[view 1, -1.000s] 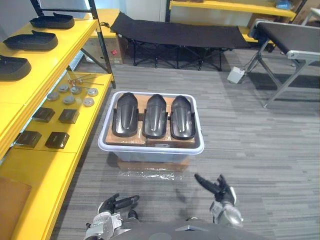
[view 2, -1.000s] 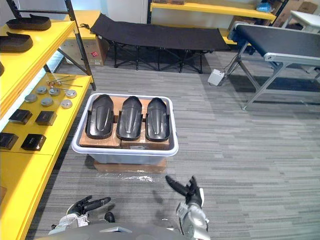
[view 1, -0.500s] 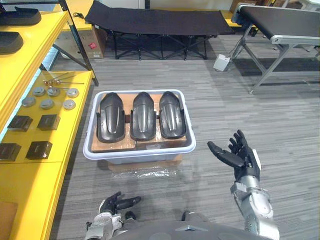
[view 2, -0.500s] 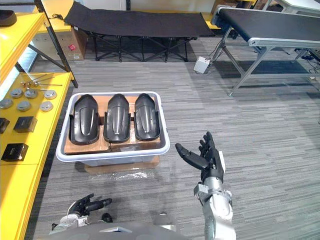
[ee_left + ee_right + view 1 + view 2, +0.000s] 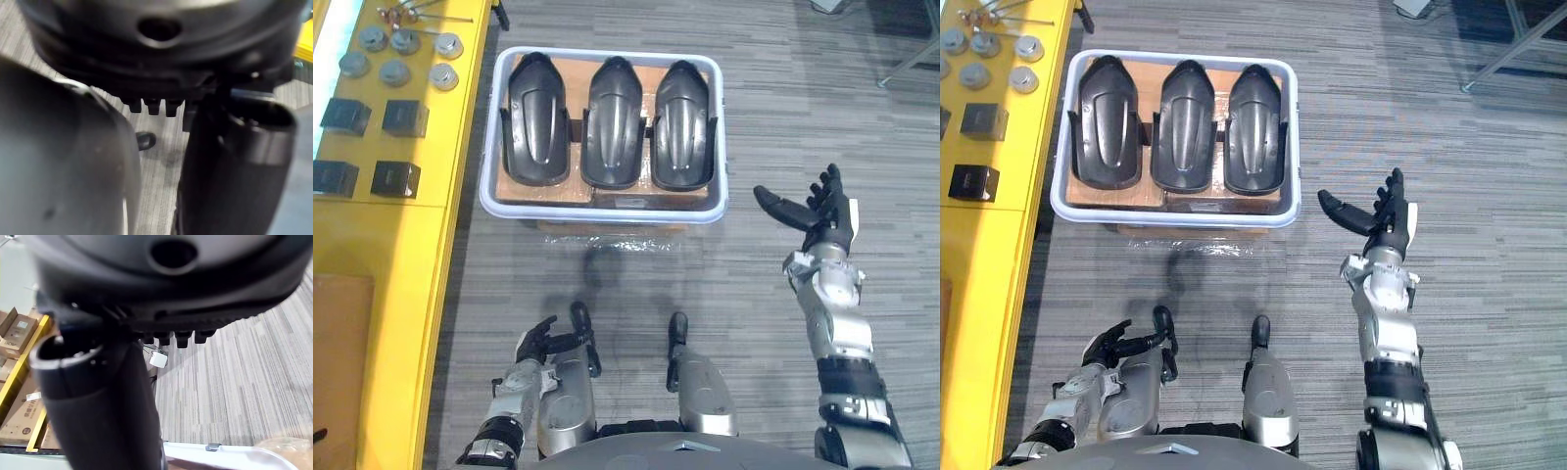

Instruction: Walk over and take three plastic housings, then place them on the shelf

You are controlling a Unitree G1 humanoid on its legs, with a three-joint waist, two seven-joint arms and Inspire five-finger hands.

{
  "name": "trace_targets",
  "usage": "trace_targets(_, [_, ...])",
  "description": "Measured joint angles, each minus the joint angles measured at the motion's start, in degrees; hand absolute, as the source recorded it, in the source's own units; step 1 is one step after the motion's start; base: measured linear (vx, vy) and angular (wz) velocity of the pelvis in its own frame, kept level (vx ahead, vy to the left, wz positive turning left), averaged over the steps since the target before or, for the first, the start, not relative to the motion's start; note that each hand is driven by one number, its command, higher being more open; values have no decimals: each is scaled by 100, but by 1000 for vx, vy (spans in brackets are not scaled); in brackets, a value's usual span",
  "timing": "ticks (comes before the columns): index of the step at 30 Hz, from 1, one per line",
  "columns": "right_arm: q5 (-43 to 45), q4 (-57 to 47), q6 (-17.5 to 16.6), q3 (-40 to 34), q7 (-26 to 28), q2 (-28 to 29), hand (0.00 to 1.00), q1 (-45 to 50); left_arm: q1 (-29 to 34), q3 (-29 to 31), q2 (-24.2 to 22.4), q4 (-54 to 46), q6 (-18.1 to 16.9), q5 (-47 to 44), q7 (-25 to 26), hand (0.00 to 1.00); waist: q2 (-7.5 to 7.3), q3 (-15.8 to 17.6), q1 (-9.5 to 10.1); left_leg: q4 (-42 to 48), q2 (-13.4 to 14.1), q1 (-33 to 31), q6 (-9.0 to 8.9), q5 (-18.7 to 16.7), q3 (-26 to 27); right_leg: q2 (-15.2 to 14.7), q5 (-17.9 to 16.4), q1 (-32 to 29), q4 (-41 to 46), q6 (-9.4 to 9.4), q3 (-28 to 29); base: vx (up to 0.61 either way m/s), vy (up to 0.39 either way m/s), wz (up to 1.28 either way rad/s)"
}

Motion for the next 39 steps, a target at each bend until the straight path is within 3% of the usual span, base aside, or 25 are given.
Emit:
trace_targets(4, [95, 473, 185, -4, 36, -552, 100, -893, -219, -36, -30, 218, 3, -1, -75, 100, 152, 105, 20, 74, -27, -117, 53, 39, -123, -14, 52, -85, 112, -11, -4, -22, 34, 13])
trace_targets(9, [95, 1152, 229, 110, 214, -857, 100, -1562, -239, -34, -60, 241, -23, -21, -168, 100, 209, 132, 36, 96, -102, -203, 95, 67, -204, -75, 58, -117, 114, -1, -41, -21, 37, 8])
trace_targets(12, [94, 1440, 232, 195, 324, -1160, 100, -1862, -375, -36, -166, 335, -43, -31, -260, 100, 389, 230, 98, 182, -156, -271, 129, 80, -316, -112, 70, -127, 119, 18, -49, -33, 35, 8])
trace_targets(17, [92, 1776, 372, 315, 511, -1397, 100, -2294, -372, -53, -250, 333, -62, -34, -362, 100, 554, 250, 157, 191, -159, -280, 153, 114, -360, -119, 67, -144, 178, 29, -133, -43, 10, 2])
trace_targets(23, [89, 2373, 550, 497, 776, -1428, 100, -2766, -372, -104, -291, 336, -67, -110, -414, 100, 627, 262, 177, 176, -158, -286, 160, 177, -365, -127, 57, -169, 215, 41, -191, -52, 0, 0])
trace_targets(29, [51, 3024, 783, 745, 1085, -1634, 100, -3022, -370, -322, -347, 339, -146, -214, -588, 100, 847, 267, 310, 16, -170, -289, 144, 355, -410, -151, -34, -236, 298, 129, -324, -55, -15, 4])
trace_targets(39, [-455, 3749, 997, 1097, 1427, -1649, 100, -3572, -370, -374, -342, 392, -166, -290, -652, 100, 875, 265, 346, -276, -151, -258, 129, 607, -482, -140, -35, -322, 381, 126, -408, -25, -10, 4])
